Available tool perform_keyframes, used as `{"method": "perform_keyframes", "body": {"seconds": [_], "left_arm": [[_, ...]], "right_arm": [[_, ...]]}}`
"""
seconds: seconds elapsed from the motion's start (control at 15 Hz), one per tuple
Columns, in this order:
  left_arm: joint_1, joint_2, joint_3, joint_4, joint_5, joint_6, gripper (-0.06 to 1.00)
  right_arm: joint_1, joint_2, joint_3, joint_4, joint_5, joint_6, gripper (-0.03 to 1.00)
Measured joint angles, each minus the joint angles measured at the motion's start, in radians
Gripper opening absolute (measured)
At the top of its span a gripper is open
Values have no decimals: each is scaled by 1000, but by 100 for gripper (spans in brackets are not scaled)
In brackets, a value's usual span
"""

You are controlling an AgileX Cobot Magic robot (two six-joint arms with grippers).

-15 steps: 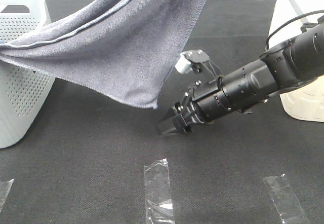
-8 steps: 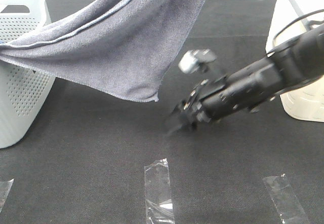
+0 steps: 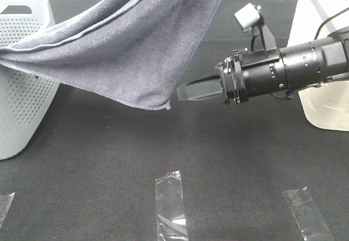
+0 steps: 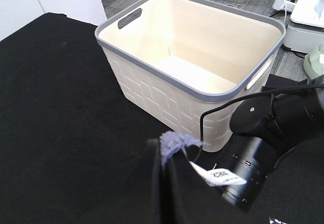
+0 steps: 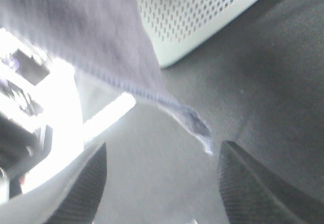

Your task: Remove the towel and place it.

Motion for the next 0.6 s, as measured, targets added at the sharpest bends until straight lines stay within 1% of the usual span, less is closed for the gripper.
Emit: {"method": "perform_keyframes", "body": {"seconds": [0.13, 0.27, 0.33, 0.47, 0.6], "left_arm": [[0, 0, 0, 0, 0, 0, 0], [0, 0, 0, 0, 0, 0, 0], [0, 0, 0, 0, 0, 0, 0], [0, 0, 0, 0, 0, 0, 0], [0, 0, 0, 0, 0, 0, 0]], "right_arm": [[0, 0, 0, 19, -12, 14, 61], [0, 1, 0, 19, -60, 14, 61], [0, 7, 0, 20, -64, 11, 61], [25, 22, 0, 34, -69, -59, 61], [89, 23, 0, 82, -104, -128, 61]]}}
